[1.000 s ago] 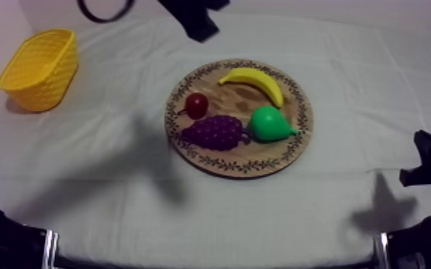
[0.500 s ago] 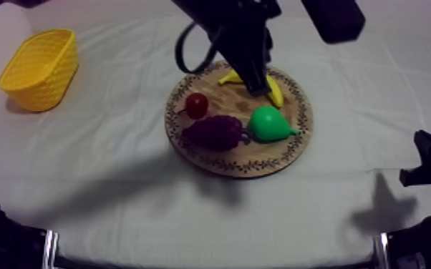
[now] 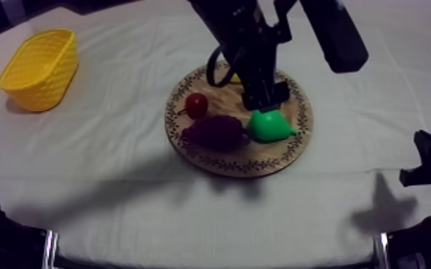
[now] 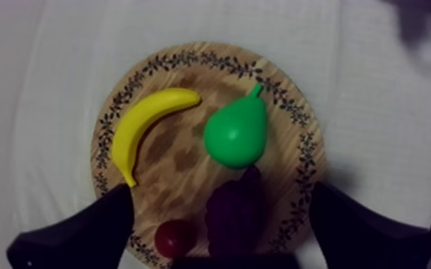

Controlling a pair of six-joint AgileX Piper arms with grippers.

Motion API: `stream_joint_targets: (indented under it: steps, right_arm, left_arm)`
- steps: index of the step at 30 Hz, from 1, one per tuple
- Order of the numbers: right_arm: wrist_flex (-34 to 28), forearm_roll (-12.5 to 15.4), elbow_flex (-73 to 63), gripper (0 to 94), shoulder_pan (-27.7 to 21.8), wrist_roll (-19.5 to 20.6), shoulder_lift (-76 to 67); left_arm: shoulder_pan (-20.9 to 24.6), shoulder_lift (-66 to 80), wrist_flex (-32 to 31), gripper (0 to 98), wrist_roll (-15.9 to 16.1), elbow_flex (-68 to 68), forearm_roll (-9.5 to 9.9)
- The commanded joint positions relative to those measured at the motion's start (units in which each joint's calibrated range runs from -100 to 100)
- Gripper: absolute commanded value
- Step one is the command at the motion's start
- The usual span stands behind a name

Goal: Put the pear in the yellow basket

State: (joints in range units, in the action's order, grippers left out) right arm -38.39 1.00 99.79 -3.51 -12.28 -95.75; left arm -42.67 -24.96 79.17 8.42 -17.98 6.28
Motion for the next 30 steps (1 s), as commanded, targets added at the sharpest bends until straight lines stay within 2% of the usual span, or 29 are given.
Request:
stream_joint_targets:
  steps: [1, 15, 30]
  right_arm:
    - [0.0, 0.0, 0.0, 0.3, 0.0, 0.0, 0.0]
    - [0.0, 0.0, 0.0, 0.3, 0.0, 0.0, 0.0]
    - [0.0, 0.0, 0.0, 0.3, 0.0, 0.0, 0.0]
  left_arm:
    - [0.1, -1.3, 0.3, 95.8, 0.0, -0.3, 0.01]
    - [0.2, -12.2, 0.8, 96.3, 0.7, -5.5, -1.96]
    - [0.2, -24.8, 7.2, 96.1, 2.5, -17.4, -3.76]
